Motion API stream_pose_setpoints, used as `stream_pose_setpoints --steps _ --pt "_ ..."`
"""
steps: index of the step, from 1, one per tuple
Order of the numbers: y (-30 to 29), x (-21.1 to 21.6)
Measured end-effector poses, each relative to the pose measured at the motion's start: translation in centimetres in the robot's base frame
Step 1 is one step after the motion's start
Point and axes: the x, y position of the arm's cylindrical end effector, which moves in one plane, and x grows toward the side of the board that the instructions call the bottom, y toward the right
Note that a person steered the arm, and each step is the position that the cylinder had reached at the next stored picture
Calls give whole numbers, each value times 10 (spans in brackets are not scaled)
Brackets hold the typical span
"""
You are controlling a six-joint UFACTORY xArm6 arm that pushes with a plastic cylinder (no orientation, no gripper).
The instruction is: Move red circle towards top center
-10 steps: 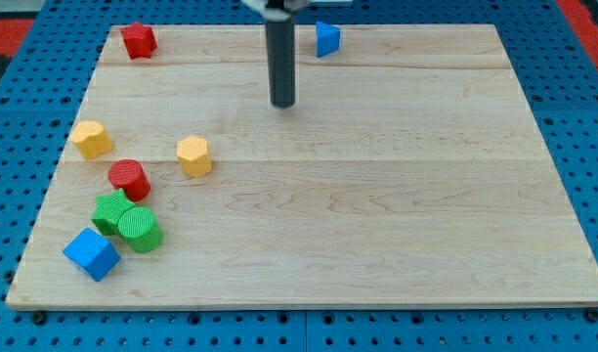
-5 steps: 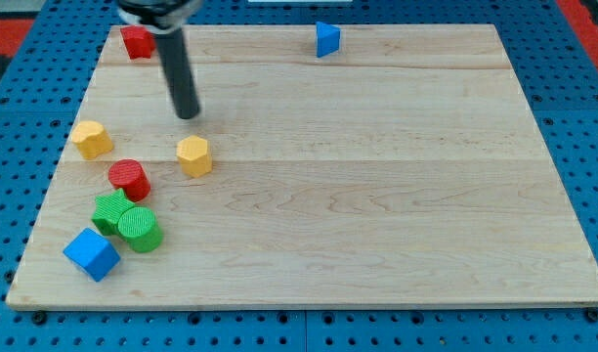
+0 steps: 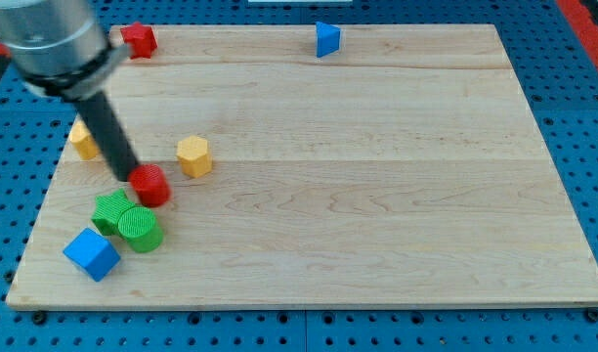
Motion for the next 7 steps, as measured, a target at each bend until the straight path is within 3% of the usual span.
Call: stream_pose_setpoints --steps 1,2,3,6,7 --pt "25 8" --pt "-22 18" --pt "19 37" --pt "214 39" --pt "236 64"
